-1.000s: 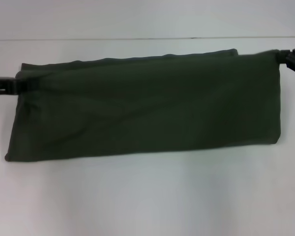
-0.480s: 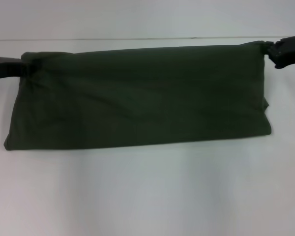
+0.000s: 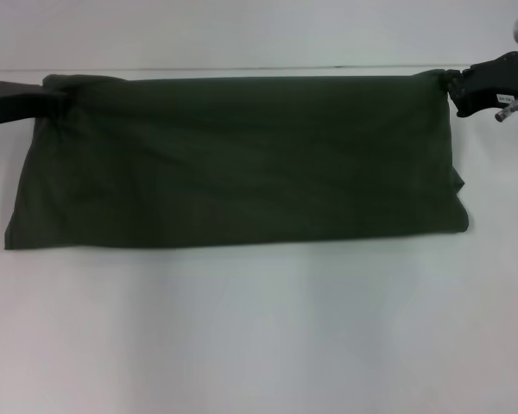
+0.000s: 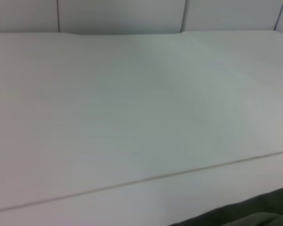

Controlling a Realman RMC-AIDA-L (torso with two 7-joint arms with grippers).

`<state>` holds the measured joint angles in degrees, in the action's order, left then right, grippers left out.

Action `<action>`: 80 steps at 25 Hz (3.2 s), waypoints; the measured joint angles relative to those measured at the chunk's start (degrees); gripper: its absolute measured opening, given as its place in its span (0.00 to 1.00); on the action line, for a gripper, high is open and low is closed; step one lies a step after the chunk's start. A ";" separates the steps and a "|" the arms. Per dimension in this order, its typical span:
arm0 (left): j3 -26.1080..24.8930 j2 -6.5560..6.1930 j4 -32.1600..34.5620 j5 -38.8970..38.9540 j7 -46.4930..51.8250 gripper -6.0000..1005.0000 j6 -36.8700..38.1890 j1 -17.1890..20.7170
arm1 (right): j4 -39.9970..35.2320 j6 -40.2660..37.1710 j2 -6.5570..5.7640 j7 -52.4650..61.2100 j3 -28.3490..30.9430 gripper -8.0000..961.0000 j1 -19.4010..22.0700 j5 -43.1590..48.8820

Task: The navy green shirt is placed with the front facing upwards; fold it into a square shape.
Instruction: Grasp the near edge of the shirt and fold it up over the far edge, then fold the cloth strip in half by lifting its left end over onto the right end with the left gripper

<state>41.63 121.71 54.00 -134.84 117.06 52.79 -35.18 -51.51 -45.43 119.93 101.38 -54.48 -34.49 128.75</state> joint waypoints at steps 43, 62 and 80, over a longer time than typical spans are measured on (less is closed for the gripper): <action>9.25 1.81 -6.12 -0.27 -0.07 0.41 -24.11 -1.52 | 10.70 20.34 -0.39 -5.95 -6.44 0.39 -4.35 -2.93; -4.86 2.19 2.48 26.94 -21.81 0.91 19.34 12.24 | -10.58 -9.68 -0.34 -6.77 -4.99 0.96 14.83 -19.60; -21.33 2.17 -8.81 27.59 -42.54 0.90 34.25 19.64 | -0.17 -37.21 -0.35 -29.02 3.31 0.96 20.11 -27.60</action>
<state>20.31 123.89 45.19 -107.25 74.52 87.04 -15.54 -51.67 -82.64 119.58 72.35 -51.17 -14.38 101.15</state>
